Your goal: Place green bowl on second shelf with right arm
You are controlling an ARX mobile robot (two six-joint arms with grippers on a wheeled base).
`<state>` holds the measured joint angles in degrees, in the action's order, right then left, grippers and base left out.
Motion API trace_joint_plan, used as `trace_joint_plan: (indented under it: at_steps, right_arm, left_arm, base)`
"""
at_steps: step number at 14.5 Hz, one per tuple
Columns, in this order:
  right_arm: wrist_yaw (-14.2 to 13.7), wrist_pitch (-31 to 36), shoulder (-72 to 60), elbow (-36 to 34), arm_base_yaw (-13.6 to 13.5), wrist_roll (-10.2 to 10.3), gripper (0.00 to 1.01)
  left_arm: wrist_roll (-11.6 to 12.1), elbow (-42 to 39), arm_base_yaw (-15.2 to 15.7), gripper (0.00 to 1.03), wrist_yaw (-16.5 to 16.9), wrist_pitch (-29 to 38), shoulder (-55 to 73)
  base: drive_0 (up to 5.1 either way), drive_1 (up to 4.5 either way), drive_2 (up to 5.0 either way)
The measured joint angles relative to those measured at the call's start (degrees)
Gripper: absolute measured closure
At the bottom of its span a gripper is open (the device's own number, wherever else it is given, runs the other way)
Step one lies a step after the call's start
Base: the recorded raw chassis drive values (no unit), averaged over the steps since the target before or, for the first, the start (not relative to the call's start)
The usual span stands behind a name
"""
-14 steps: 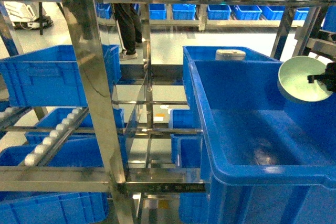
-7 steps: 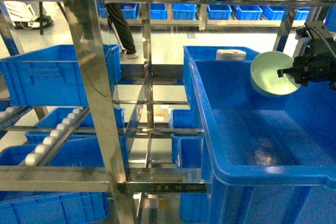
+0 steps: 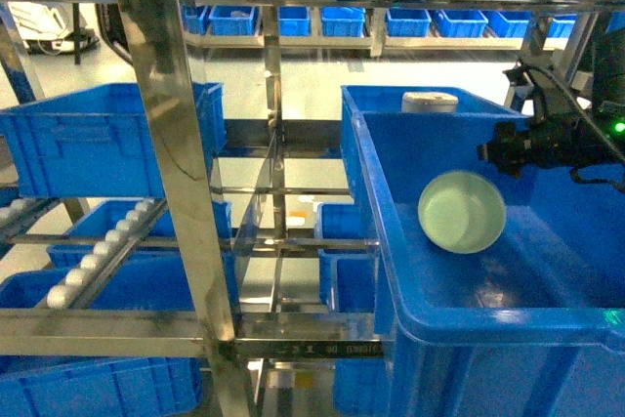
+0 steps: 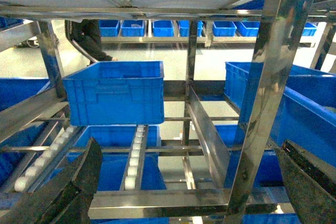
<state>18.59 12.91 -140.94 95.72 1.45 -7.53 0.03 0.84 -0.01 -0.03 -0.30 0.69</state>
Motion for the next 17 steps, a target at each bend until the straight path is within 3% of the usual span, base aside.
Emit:
trace_joint_plan:
  at_steps: [2,5,6,10,12,15,17]
  right_arm:
    - [-0.2,1.8,1.7,-3.9,-0.8,0.0,0.42]
    - [-3.3,9.0,8.6,-14.0,-1.7,0.7,0.05]
    - [-4.2,11.5,11.3,-17.9,-2.7,1.1,0.01]
    - [-10.7,24.0,26.3,-40.3,-9.1,2.2,0.03]
    - [-15.3,28.0,35.6,-51.5,-11.4,3.1,0.03]
    - [-21.0,27.6,52.1,-64.8,-14.8,3.7,0.03]
    - [-23.9,22.6,64.6,-70.4,-15.7,4.6,0.03]
  left_arm:
    - [0.0,0.0,0.0,0.05,0.0,0.0,0.0]
    - [0.0,0.0,0.0,0.05,0.0,0.0,0.0]
    - [0.0,0.0,0.0,0.05,0.0,0.0,0.0]
    - [0.0,0.0,0.0,0.05,0.0,0.0,0.0]
    - [0.0,0.0,0.0,0.05,0.0,0.0,0.0]
    - [0.0,0.0,0.0,0.05,0.0,0.0,0.0]
    - [0.0,0.0,0.0,0.05,0.0,0.0,0.0]
  base:
    - [0.0,0.00,0.0]
    - [0.0,0.00,0.0]
    - [0.0,0.00,0.0]
    - [0.0,0.00,0.0]
    - [0.0,0.00,0.0]
    - [0.0,0.00,0.0]
    - [0.0,0.00,0.0]
